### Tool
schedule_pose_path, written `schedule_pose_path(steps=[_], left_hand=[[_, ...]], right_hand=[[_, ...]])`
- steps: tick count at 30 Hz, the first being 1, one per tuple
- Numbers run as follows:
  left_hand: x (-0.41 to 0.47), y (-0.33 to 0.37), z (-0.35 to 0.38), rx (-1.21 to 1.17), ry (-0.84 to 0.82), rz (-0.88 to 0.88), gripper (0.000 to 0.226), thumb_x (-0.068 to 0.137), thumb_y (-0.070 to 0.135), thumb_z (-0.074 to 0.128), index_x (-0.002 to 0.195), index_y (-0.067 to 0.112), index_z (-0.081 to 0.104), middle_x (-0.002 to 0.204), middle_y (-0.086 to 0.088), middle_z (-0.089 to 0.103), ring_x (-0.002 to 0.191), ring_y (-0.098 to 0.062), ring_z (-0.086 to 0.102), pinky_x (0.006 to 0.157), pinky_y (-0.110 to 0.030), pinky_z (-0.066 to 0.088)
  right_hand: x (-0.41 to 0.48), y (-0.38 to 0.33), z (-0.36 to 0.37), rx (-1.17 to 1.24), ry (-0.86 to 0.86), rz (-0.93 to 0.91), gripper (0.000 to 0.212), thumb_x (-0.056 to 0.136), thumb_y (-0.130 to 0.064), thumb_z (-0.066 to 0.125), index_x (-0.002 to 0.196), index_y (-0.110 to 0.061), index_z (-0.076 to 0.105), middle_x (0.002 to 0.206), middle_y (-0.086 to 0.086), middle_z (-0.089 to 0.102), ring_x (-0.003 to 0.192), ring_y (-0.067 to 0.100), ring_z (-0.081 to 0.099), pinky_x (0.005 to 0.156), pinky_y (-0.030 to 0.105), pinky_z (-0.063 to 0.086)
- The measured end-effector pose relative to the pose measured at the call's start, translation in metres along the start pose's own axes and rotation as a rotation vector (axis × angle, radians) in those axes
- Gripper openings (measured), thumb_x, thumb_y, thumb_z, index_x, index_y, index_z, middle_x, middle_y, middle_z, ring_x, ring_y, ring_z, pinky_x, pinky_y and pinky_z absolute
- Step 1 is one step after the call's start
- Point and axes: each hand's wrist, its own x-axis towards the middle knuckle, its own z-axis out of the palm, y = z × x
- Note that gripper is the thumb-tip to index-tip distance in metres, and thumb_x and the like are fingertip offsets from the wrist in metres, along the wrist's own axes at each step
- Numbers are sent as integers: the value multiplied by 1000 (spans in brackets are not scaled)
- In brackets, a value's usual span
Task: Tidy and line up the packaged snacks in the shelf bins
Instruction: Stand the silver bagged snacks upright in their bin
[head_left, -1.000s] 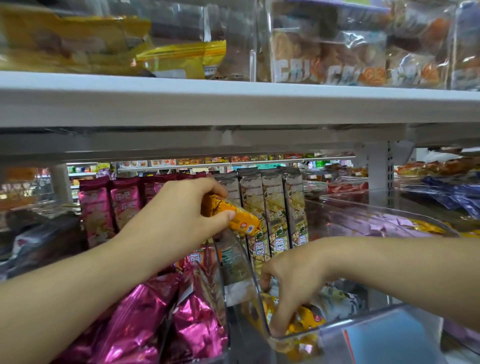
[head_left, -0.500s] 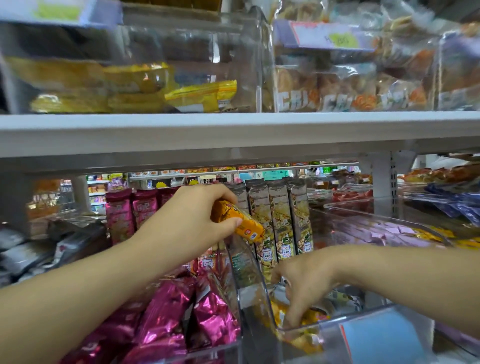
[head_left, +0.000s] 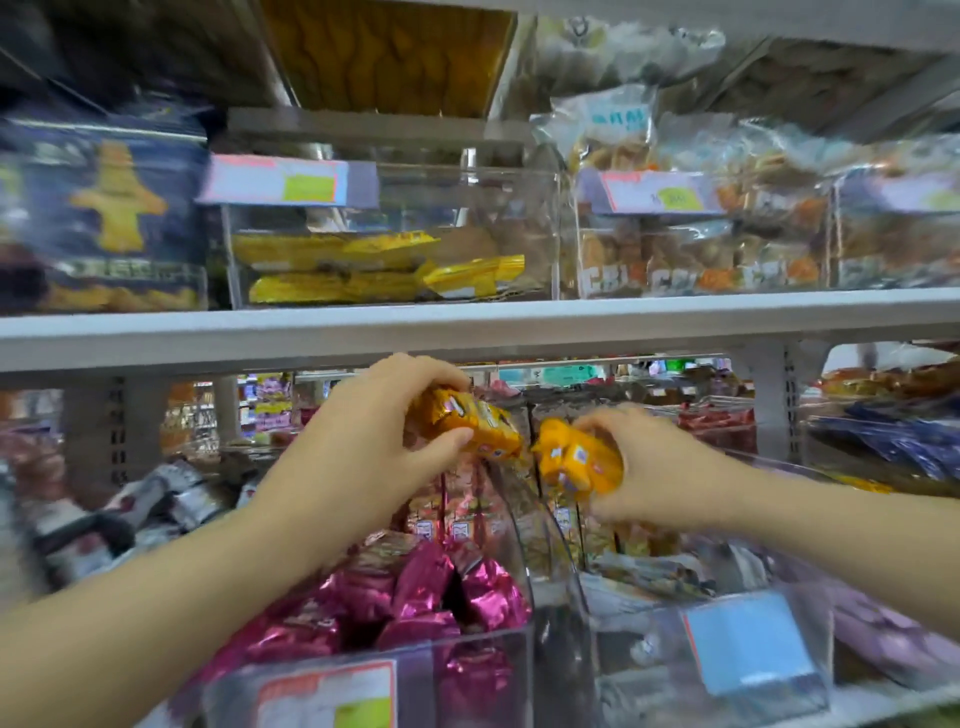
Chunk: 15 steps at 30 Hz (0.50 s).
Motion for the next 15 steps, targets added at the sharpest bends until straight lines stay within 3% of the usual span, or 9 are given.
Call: schedule_pose_path(steps=[3,8,11,15], left_hand=[[-18,10,-19,-49,87,29,33,79,29,70,106,40,54,98,20,56,88,6,55,76,-6,42],[-71,26,-43,-143,203,51,40,80,20,75,109,34,52,100,17,57,88,4,56,74,-3,41],[-116,32,-54,-143,162,82,36,81,35,67,112,40,49,102,23,53,91,3,55,78,-9,43],[-180,34,-65,-129,113,36,31,83,37,61,112,33,50,98,15,52,92,2,53,79,-8,40]], right_hand=[[-18,-19,-14,-135,130,-138,72,68,-35,71,133,-29,39,110,-10,39,103,12,48,87,36,48],[-69,-61,-7,-53,213,-250,69,66,-37,68,130,-33,43,106,-14,44,96,8,50,84,36,48],[-108,-86,11,41,211,-275,71,62,-43,66,129,-31,45,109,-10,50,98,11,54,85,37,48],[-151,-109,56,120,197,-311,70,64,-39,74,128,-29,49,106,-12,50,97,5,49,81,18,42]])
